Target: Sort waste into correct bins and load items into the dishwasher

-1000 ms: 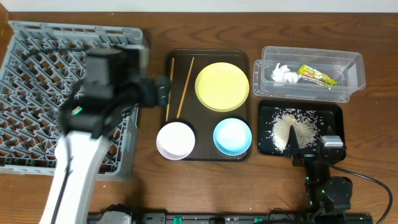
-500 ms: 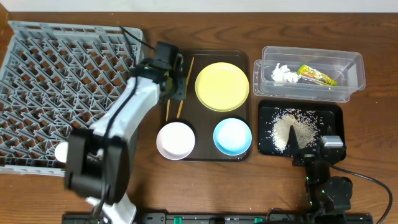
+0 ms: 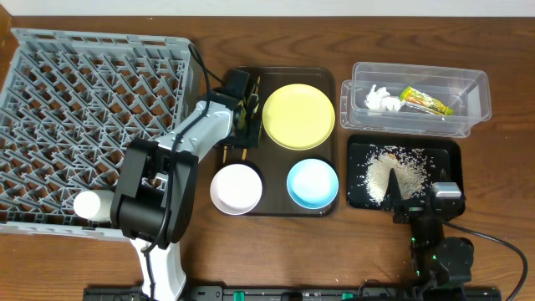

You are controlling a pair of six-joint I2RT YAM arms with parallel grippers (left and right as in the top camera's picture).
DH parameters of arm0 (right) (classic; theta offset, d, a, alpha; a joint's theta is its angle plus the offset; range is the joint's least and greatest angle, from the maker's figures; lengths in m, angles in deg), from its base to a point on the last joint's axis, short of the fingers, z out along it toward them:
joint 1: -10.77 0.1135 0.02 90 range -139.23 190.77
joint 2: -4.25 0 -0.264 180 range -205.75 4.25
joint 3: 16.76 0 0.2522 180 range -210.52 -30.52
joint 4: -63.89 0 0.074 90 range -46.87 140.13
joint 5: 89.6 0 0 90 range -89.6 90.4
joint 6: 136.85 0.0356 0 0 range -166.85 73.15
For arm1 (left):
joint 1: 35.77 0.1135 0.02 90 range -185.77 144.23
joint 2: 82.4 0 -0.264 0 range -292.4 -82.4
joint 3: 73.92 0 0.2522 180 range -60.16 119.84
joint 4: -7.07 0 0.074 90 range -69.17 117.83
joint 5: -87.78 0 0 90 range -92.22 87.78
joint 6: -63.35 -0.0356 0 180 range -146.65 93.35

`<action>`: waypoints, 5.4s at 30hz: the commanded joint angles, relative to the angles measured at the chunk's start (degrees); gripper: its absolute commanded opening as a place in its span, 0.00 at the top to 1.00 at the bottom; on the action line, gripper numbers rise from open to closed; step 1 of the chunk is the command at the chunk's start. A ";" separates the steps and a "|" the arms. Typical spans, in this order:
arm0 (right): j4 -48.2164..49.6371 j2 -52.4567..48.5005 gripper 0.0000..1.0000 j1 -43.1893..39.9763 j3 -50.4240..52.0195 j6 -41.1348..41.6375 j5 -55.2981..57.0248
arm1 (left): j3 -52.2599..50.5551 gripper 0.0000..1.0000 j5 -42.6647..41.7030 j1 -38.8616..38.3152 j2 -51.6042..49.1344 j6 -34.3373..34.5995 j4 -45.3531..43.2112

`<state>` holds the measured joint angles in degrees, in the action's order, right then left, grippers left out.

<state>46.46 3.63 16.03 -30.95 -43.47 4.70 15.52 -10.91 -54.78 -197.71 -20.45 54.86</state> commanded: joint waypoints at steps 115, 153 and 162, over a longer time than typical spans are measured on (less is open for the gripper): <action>-0.17 0.28 0.01 -0.28 0.11 -0.24 -0.26 | 12.79 0.35 2.64 11.37 20.65 -10.60 21.49; -0.17 0.28 0.01 -0.28 0.11 -0.24 -0.26 | 4.63 0.70 -6.99 -19.47 -1.05 2.54 20.74; -0.17 0.28 0.01 -0.28 0.11 -0.24 -0.26 | 11.80 0.94 -5.05 -19.15 7.43 2.47 24.41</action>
<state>46.49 3.63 16.03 -30.95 -43.47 4.70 22.34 -18.36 -74.30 -197.80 -18.29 77.37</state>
